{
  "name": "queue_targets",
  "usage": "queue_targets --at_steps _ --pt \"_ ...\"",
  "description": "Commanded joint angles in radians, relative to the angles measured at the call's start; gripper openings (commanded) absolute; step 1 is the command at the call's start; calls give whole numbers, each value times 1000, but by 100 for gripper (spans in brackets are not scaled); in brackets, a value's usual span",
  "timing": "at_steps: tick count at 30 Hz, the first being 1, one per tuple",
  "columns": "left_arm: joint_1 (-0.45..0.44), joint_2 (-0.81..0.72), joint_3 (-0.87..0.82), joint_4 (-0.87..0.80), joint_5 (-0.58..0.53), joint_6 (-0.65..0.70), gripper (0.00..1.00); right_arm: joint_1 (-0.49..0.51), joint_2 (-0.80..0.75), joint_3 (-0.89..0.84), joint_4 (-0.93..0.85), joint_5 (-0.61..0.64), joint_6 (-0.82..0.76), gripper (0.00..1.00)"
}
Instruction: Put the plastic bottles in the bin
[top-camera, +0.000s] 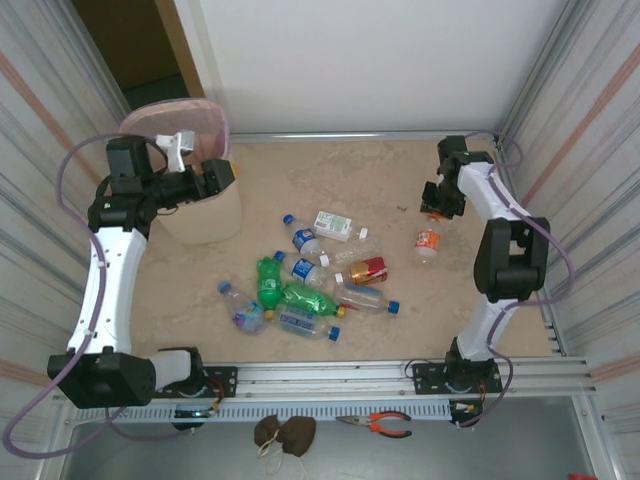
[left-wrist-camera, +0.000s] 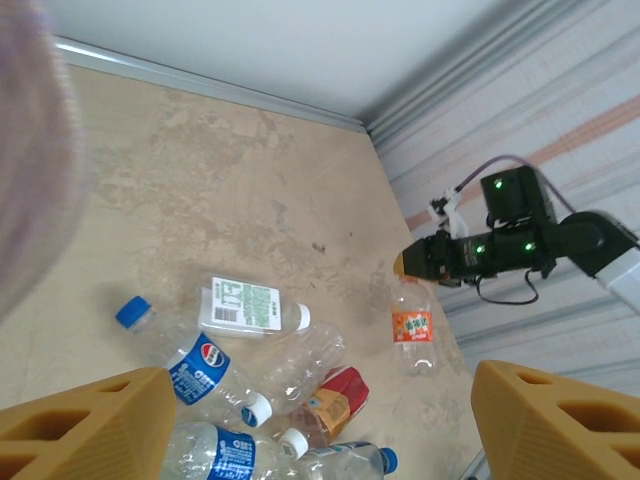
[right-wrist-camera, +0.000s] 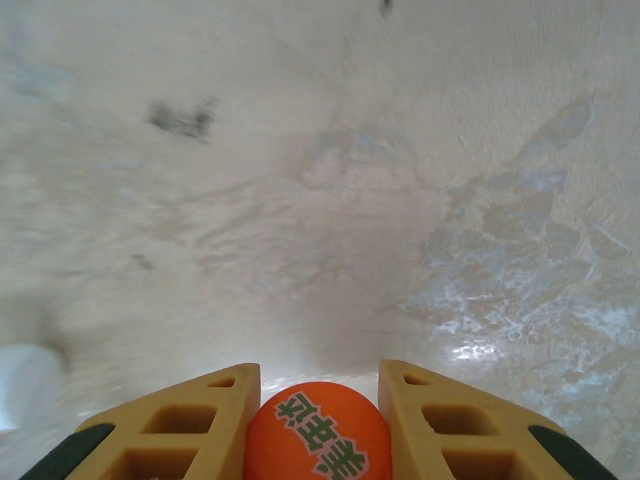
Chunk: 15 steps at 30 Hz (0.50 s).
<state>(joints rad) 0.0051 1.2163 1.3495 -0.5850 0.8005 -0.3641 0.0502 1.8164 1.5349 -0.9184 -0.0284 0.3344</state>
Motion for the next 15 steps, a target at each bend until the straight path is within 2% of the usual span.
queue_targets --at_steps 1,8,15 --pt "-64 -26 -21 100 -8 8 78 26 -123 -22 43 -76 28 23" --pt "-264 23 -26 248 -49 31 79 89 -320 -74 214 -181 53 20" --pt "-454 114 21 337 -62 110 81 173 -496 -155 432 -261 76 17"
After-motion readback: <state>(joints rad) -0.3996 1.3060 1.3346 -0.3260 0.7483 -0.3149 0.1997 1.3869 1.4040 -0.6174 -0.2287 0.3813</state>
